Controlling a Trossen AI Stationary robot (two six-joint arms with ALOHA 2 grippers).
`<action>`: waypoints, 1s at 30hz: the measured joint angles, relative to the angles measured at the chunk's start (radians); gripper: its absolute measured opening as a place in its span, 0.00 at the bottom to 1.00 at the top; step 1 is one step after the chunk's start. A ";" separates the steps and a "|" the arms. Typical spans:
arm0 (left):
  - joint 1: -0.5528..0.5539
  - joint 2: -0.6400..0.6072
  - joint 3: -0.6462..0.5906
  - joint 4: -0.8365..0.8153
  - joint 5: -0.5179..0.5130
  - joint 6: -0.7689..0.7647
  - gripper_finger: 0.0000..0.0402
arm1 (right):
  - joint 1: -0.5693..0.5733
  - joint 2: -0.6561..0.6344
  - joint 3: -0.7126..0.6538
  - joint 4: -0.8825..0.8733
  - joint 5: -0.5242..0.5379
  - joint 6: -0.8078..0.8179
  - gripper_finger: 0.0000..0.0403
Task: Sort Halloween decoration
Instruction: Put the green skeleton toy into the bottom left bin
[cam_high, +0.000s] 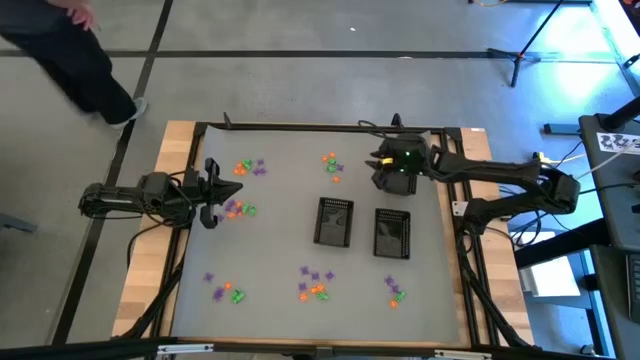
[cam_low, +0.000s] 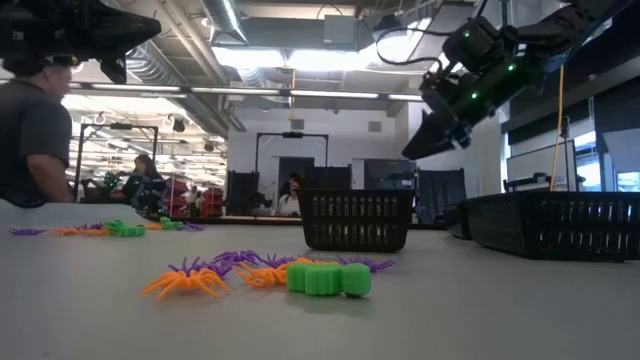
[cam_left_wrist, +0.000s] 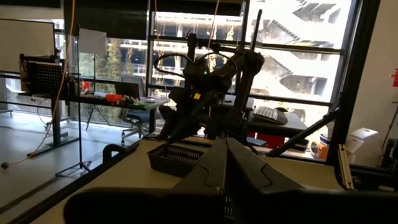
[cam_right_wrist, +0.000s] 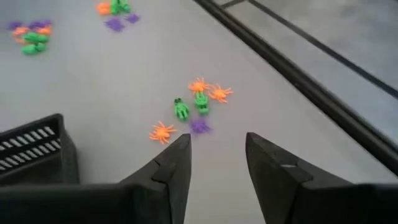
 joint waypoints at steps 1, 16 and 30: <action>0.000 0.000 0.000 0.000 0.000 0.000 0.00 | 0.000 0.018 0.000 0.017 0.000 0.000 0.38; 0.000 0.000 0.000 0.000 0.000 0.000 0.00 | 0.014 0.288 0.133 0.175 -0.106 -0.072 0.38; 0.000 0.000 0.000 0.000 0.000 0.000 0.00 | 0.077 0.614 0.473 -0.152 0.071 -0.169 0.38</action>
